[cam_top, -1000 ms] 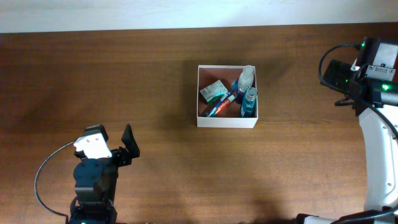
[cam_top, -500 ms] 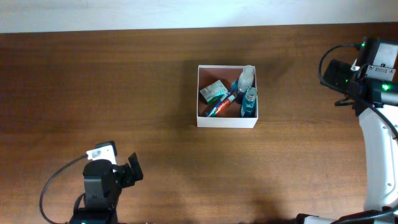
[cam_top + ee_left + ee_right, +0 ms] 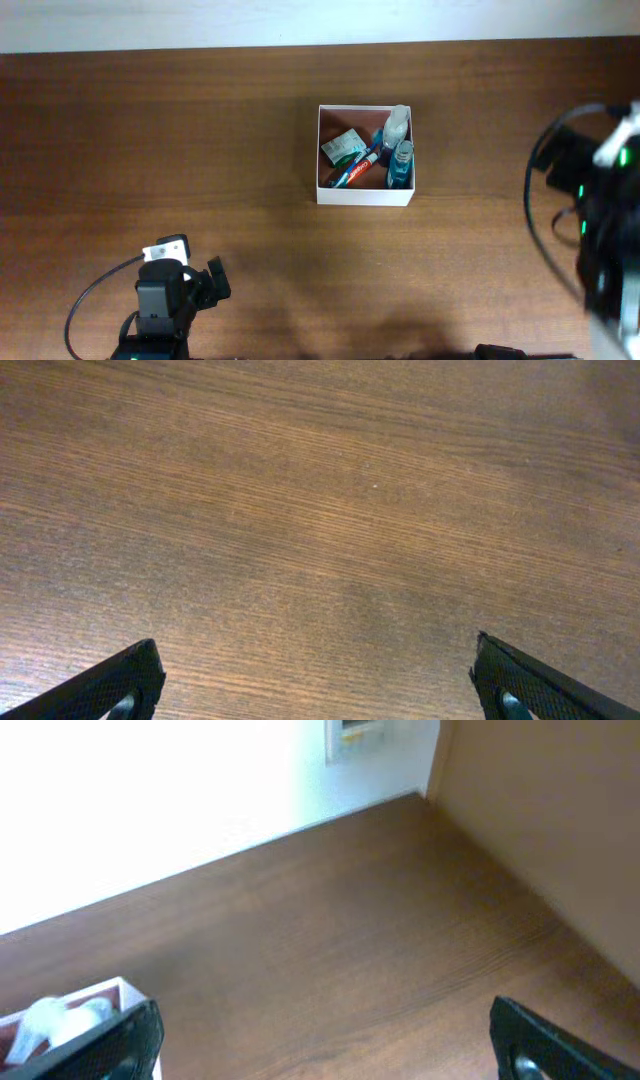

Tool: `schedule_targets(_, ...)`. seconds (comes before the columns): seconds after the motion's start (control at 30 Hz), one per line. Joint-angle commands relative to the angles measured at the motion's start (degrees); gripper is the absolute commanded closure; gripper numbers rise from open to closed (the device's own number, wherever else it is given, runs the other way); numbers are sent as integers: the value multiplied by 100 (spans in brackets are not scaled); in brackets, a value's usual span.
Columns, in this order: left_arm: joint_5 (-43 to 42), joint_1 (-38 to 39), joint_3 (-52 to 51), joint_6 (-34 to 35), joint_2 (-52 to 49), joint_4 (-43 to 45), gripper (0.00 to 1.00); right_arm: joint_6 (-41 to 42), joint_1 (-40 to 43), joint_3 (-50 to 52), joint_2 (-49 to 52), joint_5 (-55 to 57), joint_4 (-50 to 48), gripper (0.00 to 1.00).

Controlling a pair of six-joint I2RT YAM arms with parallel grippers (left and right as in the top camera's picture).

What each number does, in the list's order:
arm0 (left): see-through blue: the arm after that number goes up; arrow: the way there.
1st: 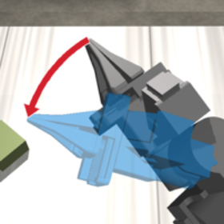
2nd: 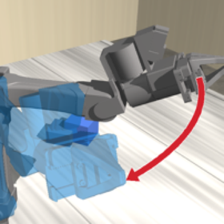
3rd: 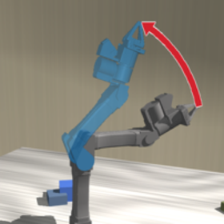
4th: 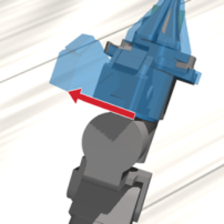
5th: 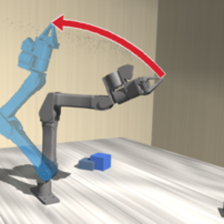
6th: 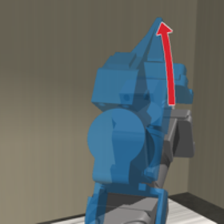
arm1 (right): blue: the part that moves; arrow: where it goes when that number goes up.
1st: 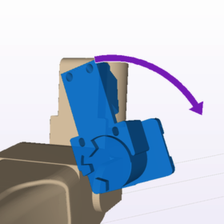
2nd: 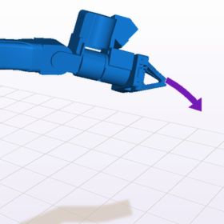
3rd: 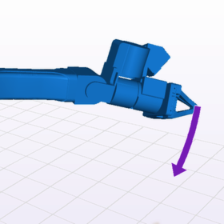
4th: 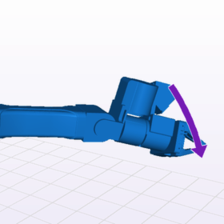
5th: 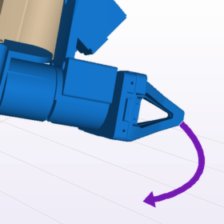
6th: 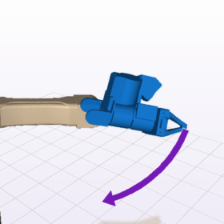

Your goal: Pack container

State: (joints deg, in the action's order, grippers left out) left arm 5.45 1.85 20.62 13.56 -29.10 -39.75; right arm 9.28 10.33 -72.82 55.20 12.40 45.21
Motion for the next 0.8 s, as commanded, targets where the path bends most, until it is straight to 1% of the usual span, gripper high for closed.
schedule_targets(0.0, 57, 13, -28, 74, 17, 2, 1, 68, -155, 1012, -1049, -37, -229, 1)
schedule_targets(0.07, 57, 13, -28, 74, 17, 4, 1, 68, -175, 1810, -1784, -256, -645, 1)
schedule_targets(0.1, 57, 13, -28, 74, 17, 4, 1, 68, -175, 2044, -1976, -313, -793, 1)
schedule_targets(0.17, 57, 13, -28, 74, 17, 2, 1, 68, -175, 2990, -2643, -638, -1543, 1)
schedule_targets(0.23, 57, 13, -28, 74, 17, 2, 1, 68, -175, 4293, -3351, -1169, -2857, 1)
schedule_targets(0.27, 57, 13, -28, 74, 17, 2, 1, 68, -175, 4616, -3508, -1311, -3224, 1)
schedule_targets(0.3, 57, 13, -28, 74, 17, 4, 0, 68, -175, 5198, -3777, -1576, -3954, 1)
schedule_targets(0.4, 57, 13, -28, 74, 17, 2, 0, 70, -175, 6341, -4236, -2079, -5584, 1)
schedule_targets(0.47, 57, 13, -28, 74, 17, 2, 1, 70, -175, 6824, -4389, -2124, -6290, 1)
schedule_targets(0.53, 59, 13, -28, 74, 17, 4, 1, 68, -173, 7042, -4472, -2076, -6483, 1)
schedule_targets(0.63, 57, 13, -28, 74, 17, 2, 1, 68, -170, 7241, -4610, -1991, -6478, 1)
schedule_targets(0.77, 59, 13, -28, 74, 17, 2, 1, 63, -175, 7250, -4876, -1773, -6076, 1)
